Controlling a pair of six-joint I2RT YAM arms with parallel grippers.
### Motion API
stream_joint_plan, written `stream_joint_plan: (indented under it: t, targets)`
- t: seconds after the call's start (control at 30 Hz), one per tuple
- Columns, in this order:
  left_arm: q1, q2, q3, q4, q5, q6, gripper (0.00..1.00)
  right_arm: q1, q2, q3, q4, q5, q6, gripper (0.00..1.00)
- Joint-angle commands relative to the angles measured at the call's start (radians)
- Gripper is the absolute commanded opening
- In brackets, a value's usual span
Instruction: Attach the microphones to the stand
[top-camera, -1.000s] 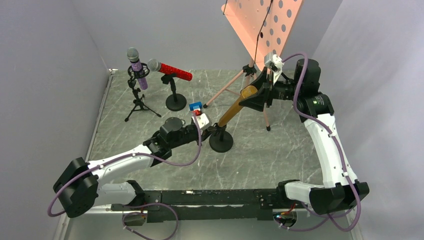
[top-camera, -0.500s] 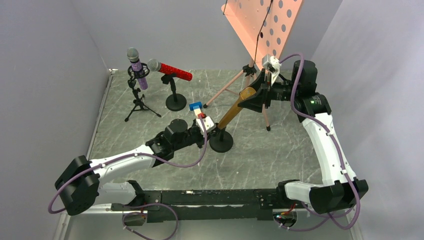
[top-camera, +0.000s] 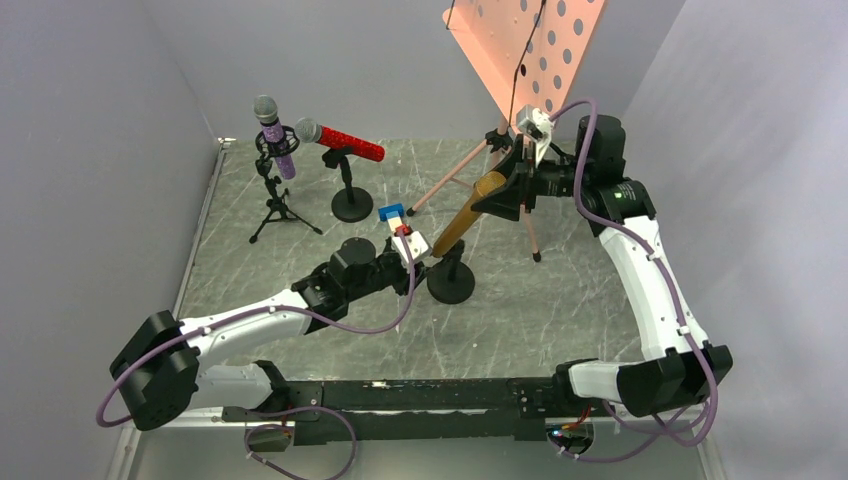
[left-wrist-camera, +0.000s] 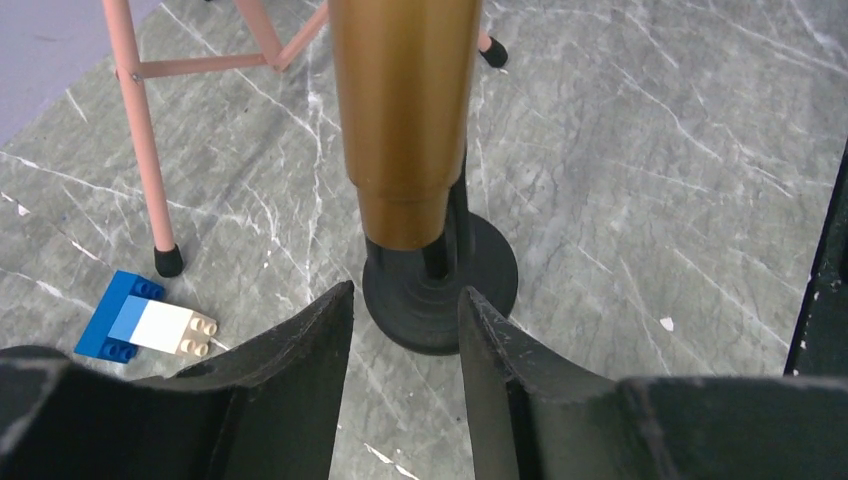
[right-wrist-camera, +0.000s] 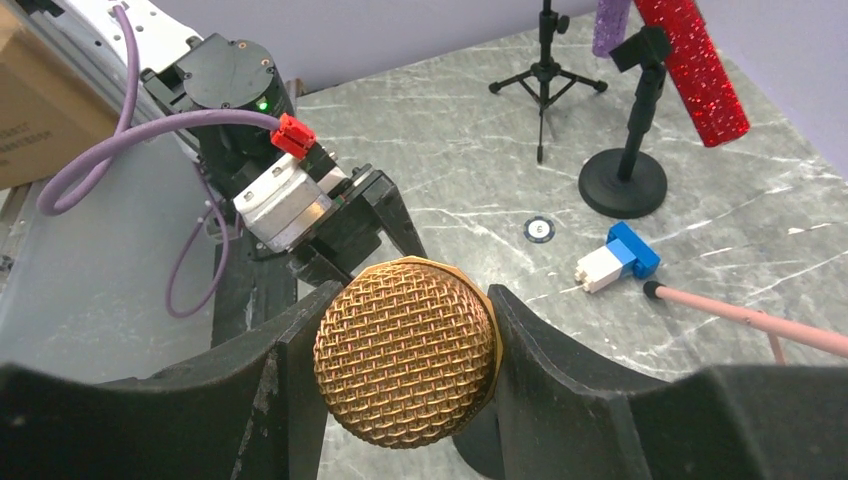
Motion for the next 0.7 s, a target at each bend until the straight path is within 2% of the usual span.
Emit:
stream_joint_plan:
  t: [0.0, 0.2, 0.4, 0.5, 0.57, 0.67]
  targets:
    - [-0.008, 0.007, 0.033, 0.016, 0.017, -0.001, 0.48, 0.025, 0.006, 0.009, 0.005, 0.006, -0.018, 0.13]
    - [-0.008, -0.005, 0.026, 0.023, 0.035, 0.0, 0.48, 0.023, -0.005, 0.026, -0.023, 0.022, -0.044, 0.13]
    - [-0.007, -0.073, -0.015, 0.055, 0.037, -0.009, 0.47, 0.0, -0.01, 0.119, -0.043, -0.002, -0.033, 0.13]
    - [-0.008, -0.084, -0.009, 0.063, 0.032, -0.025, 0.37, -0.012, -0.006, 0.142, -0.042, -0.008, -0.023, 0.13]
    - [-0.008, -0.071, 0.008, 0.057, 0.042, -0.034, 0.27, -0.019, -0.009, 0.141, -0.038, -0.007, -0.018, 0.13]
    - [-0.007, -0.043, 0.027, 0.059, 0.059, -0.042, 0.22, -0.024, -0.017, 0.124, -0.037, 0.009, -0.021, 0.13]
